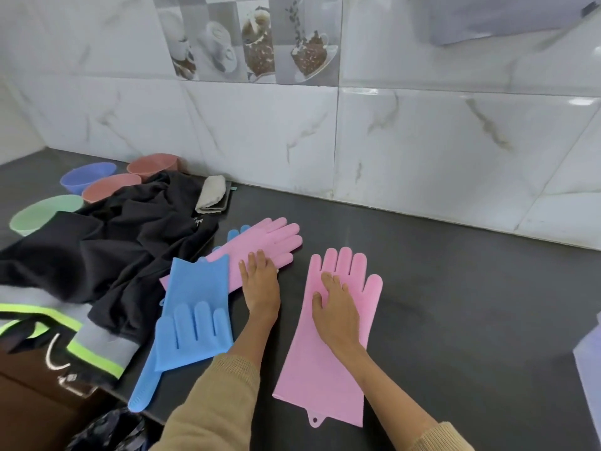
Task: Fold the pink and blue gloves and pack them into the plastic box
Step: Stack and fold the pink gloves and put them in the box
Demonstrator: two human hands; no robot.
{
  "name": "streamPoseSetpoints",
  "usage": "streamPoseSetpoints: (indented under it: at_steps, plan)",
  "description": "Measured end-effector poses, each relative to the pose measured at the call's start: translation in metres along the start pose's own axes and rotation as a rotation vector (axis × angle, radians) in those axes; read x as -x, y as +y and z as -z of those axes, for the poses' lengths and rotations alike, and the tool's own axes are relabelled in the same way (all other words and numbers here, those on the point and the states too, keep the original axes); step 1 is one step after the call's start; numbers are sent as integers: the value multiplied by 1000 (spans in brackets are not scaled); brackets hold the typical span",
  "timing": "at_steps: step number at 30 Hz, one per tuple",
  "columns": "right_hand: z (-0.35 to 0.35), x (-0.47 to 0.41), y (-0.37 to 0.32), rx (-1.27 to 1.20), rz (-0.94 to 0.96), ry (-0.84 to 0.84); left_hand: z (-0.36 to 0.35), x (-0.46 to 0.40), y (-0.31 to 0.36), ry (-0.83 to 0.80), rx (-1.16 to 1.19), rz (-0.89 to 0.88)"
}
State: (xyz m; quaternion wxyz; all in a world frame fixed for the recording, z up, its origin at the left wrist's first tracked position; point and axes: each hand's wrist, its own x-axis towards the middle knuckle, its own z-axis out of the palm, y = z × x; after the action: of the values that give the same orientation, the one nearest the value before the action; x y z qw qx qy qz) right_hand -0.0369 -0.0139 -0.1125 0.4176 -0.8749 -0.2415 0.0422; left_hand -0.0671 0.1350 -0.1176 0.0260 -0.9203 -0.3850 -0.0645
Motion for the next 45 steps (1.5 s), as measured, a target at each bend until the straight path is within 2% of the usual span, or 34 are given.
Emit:
streamPoseSetpoints:
  at_steps: [4,7,10,13,17,19,21,25,28,31,33,36,39,41,43,45]
  plan:
    - [-5,-3,2,1,16,-48,-7,-6,-2,70,4,-31]
    - [-6,-6,-2,-33,28,-75,5,-10,4,198,203,43]
    - [-7,-11,-11,-182,24,-127,35,-17,8,329,460,170]
    - [-7,-21,-25,-347,18,-216,67,-20,11,490,530,141]
    - [-3,-35,-44,-637,-1,-329,108,-14,23,607,615,24]
    - [4,-38,-48,-801,-8,-244,125,-6,31,652,666,-53]
    - [16,-37,-45,-894,12,-86,139,3,41,693,729,-134]
    - [46,-34,-26,-923,-13,121,151,19,68,722,829,-371]
    - [73,-27,0,-940,-111,215,152,32,96,655,964,-517]
    - [102,-13,28,-983,-185,259,148,50,127,521,1164,-551]
    - [128,-5,40,-1039,-90,397,144,64,149,431,1285,-494]
    - [172,4,48,-951,51,604,138,77,176,271,1425,-320]
    - [202,12,62,-808,-19,732,127,82,196,83,1472,-197]
    - [216,11,76,-644,-100,680,118,83,207,-53,1483,-119]
    - [225,5,94,-458,-239,529,106,80,214,-264,1487,42]
    - [225,0,110,-343,-400,358,90,79,216,-498,1367,183]
